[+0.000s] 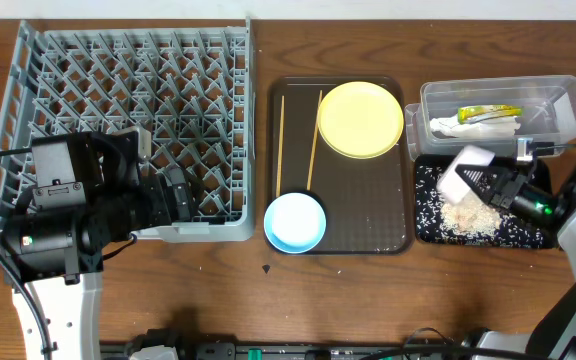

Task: Sort waste into correct bins and load items into the dishwasher
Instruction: 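Set the white-pink bowl back on the brown tray with the right gripper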

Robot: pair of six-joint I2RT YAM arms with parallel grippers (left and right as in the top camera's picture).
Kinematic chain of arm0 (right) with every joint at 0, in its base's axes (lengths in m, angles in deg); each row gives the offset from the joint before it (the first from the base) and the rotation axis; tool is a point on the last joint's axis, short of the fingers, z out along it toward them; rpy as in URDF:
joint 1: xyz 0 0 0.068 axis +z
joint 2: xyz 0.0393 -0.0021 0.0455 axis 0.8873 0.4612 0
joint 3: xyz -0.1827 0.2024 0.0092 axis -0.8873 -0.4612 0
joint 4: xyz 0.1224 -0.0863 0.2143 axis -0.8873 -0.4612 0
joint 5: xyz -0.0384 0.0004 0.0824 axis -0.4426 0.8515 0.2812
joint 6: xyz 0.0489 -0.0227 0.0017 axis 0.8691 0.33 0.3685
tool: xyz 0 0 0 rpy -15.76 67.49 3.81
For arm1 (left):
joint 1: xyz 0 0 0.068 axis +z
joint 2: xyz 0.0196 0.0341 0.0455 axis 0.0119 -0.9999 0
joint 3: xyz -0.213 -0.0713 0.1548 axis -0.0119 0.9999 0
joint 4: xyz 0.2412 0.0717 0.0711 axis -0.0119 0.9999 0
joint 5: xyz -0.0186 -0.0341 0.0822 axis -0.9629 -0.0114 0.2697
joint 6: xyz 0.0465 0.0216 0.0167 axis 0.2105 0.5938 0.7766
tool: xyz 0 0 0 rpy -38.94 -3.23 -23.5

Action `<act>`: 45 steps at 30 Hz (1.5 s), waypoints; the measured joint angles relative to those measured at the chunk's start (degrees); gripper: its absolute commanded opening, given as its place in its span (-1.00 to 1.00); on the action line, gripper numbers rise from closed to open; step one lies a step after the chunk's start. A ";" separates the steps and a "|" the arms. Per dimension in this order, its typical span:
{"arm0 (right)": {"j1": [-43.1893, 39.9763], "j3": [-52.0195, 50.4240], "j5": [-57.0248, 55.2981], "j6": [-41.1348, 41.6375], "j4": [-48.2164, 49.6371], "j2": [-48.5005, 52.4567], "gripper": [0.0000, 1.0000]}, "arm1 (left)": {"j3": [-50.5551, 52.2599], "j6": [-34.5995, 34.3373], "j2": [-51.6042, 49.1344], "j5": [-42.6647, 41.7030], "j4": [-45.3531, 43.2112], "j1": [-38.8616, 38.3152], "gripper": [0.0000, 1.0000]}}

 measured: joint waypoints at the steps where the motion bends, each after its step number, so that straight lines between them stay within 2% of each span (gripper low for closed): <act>1: 0.00 -0.02 0.81 0.24 -0.04 0.00 -0.97 | 0.00 0.00 0.00 0.00 -0.02 0.00 0.84; 3: 0.22 -0.02 2.47 -0.13 0.46 -0.07 -0.98 | 0.00 0.00 0.00 0.00 0.09 0.00 0.84; 12: 0.81 -0.04 -2.47 0.11 -3.21 -0.22 -0.98 | 0.00 0.00 0.00 0.00 0.61 0.00 0.85; 15: 0.81 -0.04 1.33 -4.87 -2.47 -0.24 -0.98 | 0.00 0.00 0.00 0.00 0.81 0.00 0.85; 22: 0.98 0.00 -5.49 -0.02 -3.50 -0.26 -0.97 | 0.00 0.00 0.00 0.02 1.25 0.00 0.85; 27: 4.44 0.50 -8.20 0.61 -11.08 -3.17 -0.98 | 0.00 0.00 0.00 0.00 1.42 0.00 0.85; 30: 10.73 3.15 -13.90 0.66 -17.16 -8.15 -0.98 | 0.00 -0.02 0.00 0.00 1.51 0.00 0.84; 32: 17.77 6.32 -21.05 1.05 -20.76 -12.17 -0.98 | 0.00 -0.04 0.00 0.00 1.51 0.00 0.84; 36: 37.29 10.23 -39.36 3.19 -22.01 -17.94 -0.98 | 0.00 -0.24 0.00 0.02 1.75 0.00 0.85; 41: 55.63 10.29 -61.99 8.50 -20.98 -14.80 -0.98 | 0.00 -0.26 0.00 -0.09 2.62 0.00 0.85; 45: 63.69 10.29 -72.61 12.22 -16.72 -7.54 -0.94 | 0.00 -0.28 0.00 -2.71 3.08 0.00 0.82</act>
